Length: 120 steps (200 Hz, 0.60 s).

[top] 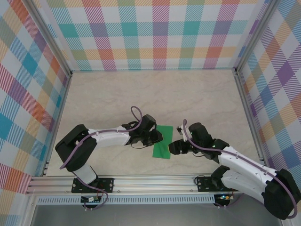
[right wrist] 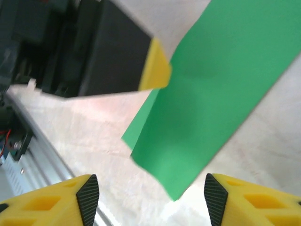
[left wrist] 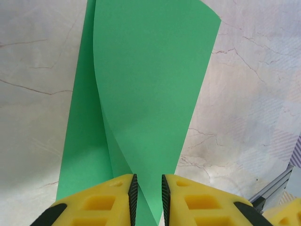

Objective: Fold a paper plane with a square sheet of paper (pick it up from the middle)
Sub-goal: Fold the triangle a second time at the center of the table.

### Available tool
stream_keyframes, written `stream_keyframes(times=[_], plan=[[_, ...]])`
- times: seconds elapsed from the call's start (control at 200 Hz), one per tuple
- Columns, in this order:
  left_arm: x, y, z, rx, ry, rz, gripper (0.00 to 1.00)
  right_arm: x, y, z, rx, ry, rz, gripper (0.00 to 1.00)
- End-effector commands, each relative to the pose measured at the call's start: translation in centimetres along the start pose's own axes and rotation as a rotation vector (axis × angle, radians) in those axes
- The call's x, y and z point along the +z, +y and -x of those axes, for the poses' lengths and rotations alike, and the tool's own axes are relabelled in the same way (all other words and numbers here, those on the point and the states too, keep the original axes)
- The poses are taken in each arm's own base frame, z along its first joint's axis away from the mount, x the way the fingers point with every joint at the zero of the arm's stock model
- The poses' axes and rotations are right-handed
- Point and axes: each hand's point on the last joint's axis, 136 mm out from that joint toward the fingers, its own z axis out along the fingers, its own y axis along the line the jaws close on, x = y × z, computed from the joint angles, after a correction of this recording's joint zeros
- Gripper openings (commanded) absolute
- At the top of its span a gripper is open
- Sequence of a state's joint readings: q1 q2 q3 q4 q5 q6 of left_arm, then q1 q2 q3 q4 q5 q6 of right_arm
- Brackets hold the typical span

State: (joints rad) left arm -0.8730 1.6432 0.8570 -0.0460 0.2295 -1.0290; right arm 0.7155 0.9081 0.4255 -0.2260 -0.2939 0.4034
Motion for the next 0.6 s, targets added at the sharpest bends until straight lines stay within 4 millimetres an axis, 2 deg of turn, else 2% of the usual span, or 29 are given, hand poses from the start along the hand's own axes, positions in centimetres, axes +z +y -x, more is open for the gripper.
stream_keyframes(times=[0.0,0.12,0.36,0.49,0.595], plan=[[0.4,-0.2,-0.2,0.003,-0.006,0.006,0.23,0.8,1.4,-1.6,0.0,0.069,0.051,0.68],[0.5,-0.3,-0.1,0.002,-0.005,0.007,0.23,2.0,2.5,-1.7,-0.009,0.092,0.073,0.69],[0.4,-0.3,-0.2,-0.004,-0.003,0.006,0.23,3.5,2.6,-0.5,0.006,0.075,0.069,0.66],[0.4,-0.4,-0.2,-0.003,-0.002,0.004,0.23,4.3,2.6,-0.2,0.012,0.094,0.062,0.58],[0.4,-0.3,-0.3,-0.004,-0.002,0.005,0.23,5.1,2.5,-0.3,0.019,0.111,0.059,0.46]])
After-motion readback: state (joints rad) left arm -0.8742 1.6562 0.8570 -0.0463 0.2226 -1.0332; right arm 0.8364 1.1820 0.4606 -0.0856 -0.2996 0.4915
